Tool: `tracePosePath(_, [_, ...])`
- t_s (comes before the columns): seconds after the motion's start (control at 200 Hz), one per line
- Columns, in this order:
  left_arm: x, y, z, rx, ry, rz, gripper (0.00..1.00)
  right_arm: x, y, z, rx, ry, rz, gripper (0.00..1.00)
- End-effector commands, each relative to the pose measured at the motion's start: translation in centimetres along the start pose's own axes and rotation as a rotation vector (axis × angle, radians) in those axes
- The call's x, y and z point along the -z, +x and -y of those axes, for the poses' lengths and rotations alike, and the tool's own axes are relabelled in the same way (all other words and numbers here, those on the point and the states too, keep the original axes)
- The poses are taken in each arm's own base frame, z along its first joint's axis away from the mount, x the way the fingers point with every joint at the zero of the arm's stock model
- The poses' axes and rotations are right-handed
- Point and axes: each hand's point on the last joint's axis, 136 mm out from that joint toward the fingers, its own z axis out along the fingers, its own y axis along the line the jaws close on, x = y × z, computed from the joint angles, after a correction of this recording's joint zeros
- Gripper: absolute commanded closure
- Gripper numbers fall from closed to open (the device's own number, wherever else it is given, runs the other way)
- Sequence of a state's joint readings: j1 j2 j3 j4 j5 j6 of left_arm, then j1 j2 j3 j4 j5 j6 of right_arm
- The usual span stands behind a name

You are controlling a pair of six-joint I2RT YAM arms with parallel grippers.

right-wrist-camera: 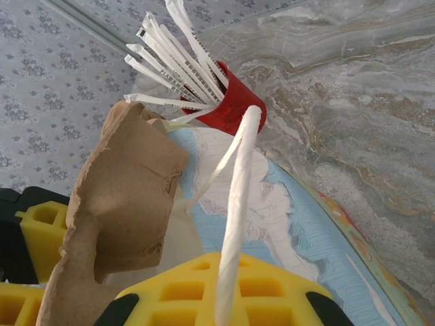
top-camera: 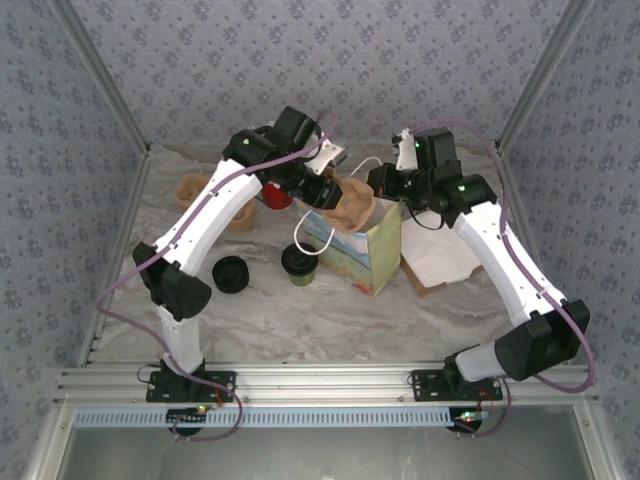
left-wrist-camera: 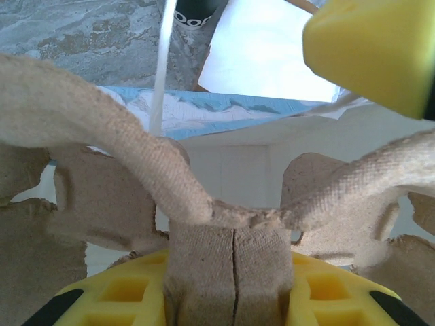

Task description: Pack the takeout coffee

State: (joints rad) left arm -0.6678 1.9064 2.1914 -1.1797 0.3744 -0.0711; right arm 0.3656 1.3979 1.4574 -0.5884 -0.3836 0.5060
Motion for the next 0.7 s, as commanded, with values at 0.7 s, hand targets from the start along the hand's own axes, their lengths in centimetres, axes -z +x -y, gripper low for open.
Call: tracePosePath(0.7, [2.9, -0.2, 1.8, 0.157, 0.01, 0.065, 0.69, 2.7, -0.1, -0.6, 0.006, 0.042, 0.137, 1.0])
